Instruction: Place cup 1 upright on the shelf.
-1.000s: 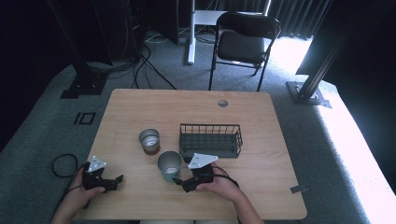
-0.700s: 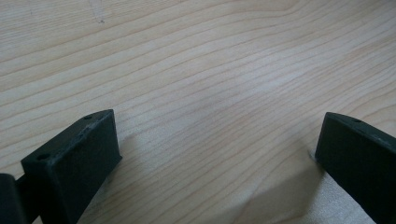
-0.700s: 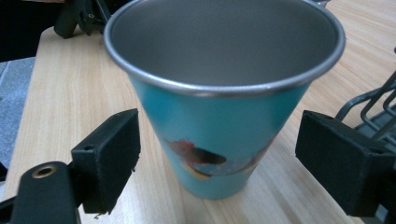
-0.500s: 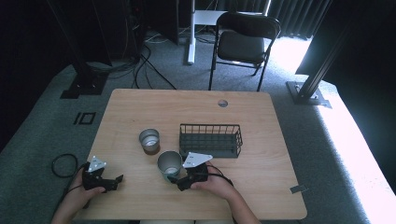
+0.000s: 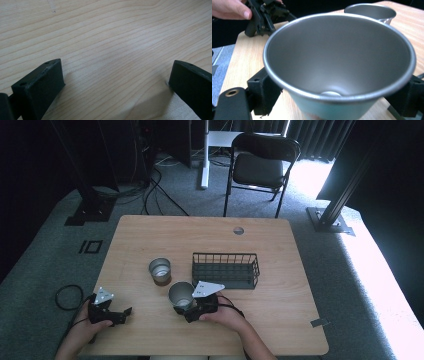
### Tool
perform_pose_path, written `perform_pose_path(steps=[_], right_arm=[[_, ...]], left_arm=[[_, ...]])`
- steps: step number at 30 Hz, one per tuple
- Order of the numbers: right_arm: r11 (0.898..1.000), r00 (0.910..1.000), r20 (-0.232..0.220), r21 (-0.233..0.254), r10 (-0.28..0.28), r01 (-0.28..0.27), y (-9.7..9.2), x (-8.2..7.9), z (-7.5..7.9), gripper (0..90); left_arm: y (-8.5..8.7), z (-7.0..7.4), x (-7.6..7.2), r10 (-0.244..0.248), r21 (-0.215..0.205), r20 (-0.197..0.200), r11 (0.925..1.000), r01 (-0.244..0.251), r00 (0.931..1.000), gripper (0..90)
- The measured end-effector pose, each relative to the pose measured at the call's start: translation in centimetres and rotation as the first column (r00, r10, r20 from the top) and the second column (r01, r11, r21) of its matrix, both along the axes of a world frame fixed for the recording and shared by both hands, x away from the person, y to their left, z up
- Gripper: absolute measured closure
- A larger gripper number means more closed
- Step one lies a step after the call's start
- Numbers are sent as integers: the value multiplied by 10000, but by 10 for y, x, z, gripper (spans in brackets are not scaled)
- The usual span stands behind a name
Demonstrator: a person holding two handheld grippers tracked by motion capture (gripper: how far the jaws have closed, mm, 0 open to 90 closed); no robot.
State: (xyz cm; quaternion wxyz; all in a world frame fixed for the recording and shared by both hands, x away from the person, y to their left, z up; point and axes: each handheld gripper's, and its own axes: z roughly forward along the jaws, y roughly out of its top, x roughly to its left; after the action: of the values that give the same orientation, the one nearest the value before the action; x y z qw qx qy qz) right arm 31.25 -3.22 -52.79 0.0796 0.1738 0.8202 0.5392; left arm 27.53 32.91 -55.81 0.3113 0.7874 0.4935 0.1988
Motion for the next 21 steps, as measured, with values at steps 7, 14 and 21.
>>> perform_pose_path(steps=[7, 14, 21], right_arm=[[9999, 9997, 195, -24, -147, 147, 2, -1, 0, 144], [9999, 9999, -68, -14, -118, 118, 2, -4, 7, 146], [9995, 9997, -22, 189, -250, 250, 0, -3, 20, 146]], left_arm=[[0, 0, 0, 1, -2, 0, 10000, -1, 10000, 3], [0, 0, 0, 2, -2, 0, 10000, -2, 10000, 3], [0, 0, 0, 3, -4, 2, 10000, -3, 10000, 3]])
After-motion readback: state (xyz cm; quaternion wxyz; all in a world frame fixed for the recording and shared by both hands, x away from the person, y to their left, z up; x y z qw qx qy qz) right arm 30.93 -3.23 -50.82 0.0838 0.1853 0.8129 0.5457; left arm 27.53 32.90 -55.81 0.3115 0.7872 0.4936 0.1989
